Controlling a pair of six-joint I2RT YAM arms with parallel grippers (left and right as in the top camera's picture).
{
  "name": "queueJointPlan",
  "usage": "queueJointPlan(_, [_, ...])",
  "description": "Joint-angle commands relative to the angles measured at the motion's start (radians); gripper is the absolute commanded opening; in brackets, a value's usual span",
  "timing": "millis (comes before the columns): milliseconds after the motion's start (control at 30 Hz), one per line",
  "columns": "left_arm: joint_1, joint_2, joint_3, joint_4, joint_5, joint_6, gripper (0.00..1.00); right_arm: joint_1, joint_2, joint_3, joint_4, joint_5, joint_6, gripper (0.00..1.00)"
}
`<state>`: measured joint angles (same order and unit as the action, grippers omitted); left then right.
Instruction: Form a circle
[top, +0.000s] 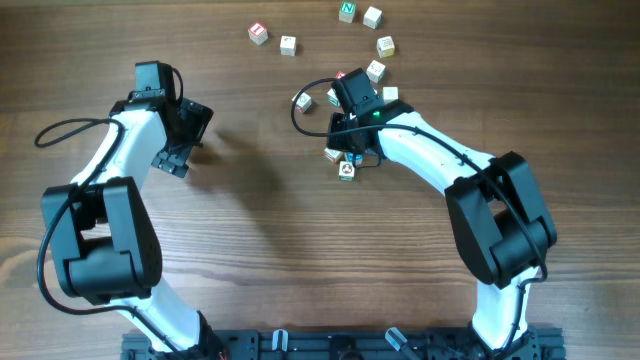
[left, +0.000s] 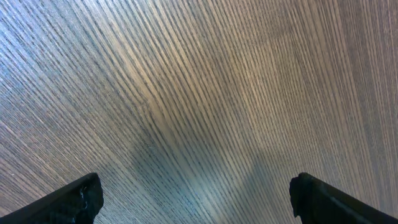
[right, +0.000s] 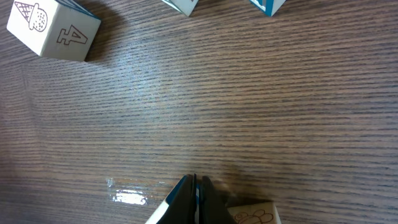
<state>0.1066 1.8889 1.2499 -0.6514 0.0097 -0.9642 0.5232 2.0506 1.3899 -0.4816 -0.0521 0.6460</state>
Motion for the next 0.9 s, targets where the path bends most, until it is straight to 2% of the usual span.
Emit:
queueJointPlan(0, [0.001,0.013,0.003,0.000,0.001,-0.010,1.00,0.008,0.024,0.007,0.011,0.006,0.009,0.05])
queueJointPlan(433, [0.001,0.013,0.003,0.000,0.001,-0.010,1.00,-0.021,-0.033,0.053,-0.022,0.074,0.011,0.05])
queueJointPlan(567, [0.001,0.013,0.003,0.000,0.001,-0.010,1.00,-0.016,-0.135,0.053,-0.114,0.084,0.026,0.05])
queueJointPlan(733, [0.001,0.013,0.003,0.000,0.001,-0.010,1.00,0.055,-0.248,0.049,-0.361,0.234,0.191,0.04])
queueJointPlan(800, [0.001,0.013,0.003,0.000,0.001,-0.010,1.00,0.101,-0.250,0.037,-0.401,0.281,0.246,0.05])
queueJointPlan(867, [0.001,0.013,0.003,0.000,0.001,-0.010,1.00,0.151,-0.247,-0.019,-0.361,0.317,0.290,0.05])
